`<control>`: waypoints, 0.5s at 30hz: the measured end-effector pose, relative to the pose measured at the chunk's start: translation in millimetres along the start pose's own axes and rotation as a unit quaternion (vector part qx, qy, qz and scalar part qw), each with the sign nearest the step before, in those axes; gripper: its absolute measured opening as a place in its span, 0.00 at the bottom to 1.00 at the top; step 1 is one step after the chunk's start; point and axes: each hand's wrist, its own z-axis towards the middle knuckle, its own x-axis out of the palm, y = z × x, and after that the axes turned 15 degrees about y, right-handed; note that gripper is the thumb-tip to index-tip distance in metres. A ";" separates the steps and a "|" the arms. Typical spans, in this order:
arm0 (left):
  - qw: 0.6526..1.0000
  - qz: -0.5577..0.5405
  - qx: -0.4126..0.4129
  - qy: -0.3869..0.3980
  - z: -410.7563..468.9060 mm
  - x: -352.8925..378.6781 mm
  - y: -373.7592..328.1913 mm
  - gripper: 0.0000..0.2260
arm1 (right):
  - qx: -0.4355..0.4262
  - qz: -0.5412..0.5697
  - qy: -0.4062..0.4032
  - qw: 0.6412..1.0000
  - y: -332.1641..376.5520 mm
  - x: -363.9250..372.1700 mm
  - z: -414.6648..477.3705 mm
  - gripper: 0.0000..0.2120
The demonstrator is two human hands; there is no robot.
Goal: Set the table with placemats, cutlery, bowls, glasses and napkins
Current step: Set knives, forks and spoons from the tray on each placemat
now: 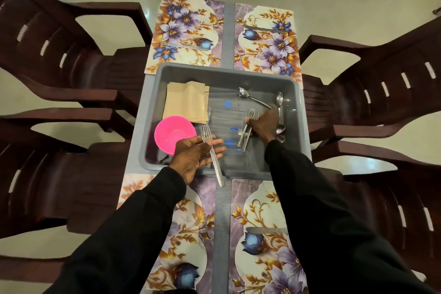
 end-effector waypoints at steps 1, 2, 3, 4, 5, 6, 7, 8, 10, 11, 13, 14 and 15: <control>1.000 -0.002 0.001 -0.001 -0.7 -0.4 0.5 0.11 | 0.001 0.004 0.005 1.000 4.1 3.0 -6.3 0.19; 1.000 -0.004 0.001 -0.002 -1.9 -0.5 1.0 0.10 | 0.008 0.005 0.011 1.000 7.6 6.1 -10.7 0.18; 1.000 -0.006 0.002 -0.003 -2.8 -0.2 1.7 0.10 | 0.013 0.001 0.013 1.000 6.9 10.7 -9.8 0.18; 1.000 -0.006 0.002 -0.004 -3.7 0.4 2.1 0.10 | 0.027 0.001 0.014 1.000 5.3 13.9 -7.0 0.18; 1.000 -0.007 0.003 -0.004 -4.5 1.2 2.4 0.10 | 0.042 -0.003 0.012 0.999 0.5 18.1 -0.8 0.18; 1.000 -0.007 0.003 -0.003 -5.8 2.1 2.3 0.10 | 0.052 -0.001 0.012 0.999 -7.2 22.7 8.9 0.18; 1.000 -0.008 0.003 -0.002 -6.3 2.8 2.2 0.10 | 0.059 0.005 0.015 0.998 -12.4 26.5 17.1 0.17; 1.000 -0.009 0.003 -0.002 -6.9 3.0 2.2 0.10 | 0.068 0.019 0.015 0.997 -9.0 25.4 14.6 0.15; 1.000 -0.009 0.004 -0.004 -9.3 3.7 2.1 0.11 | 0.081 0.056 0.014 0.995 -1.5 19.7 5.0 0.12; 1.000 -0.009 0.005 -0.004 -10.8 4.0 1.8 0.11 | 0.082 0.065 0.018 0.994 -1.9 18.1 4.4 0.12; 1.000 -0.008 0.006 -0.004 -14.1 5.3 0.2 0.11 | 0.079 0.090 0.022 0.993 -0.7 11.6 -2.1 0.11; 1.000 -0.008 0.007 -0.005 -16.0 5.9 -0.8 0.11 | 0.074 0.109 0.019 0.991 -0.3 7.5 -7.0 0.11; 1.000 -0.009 0.009 -0.007 -17.5 6.1 -1.7 0.11 | 0.061 0.122 0.012 0.991 -2.1 3.4 -10.8 0.13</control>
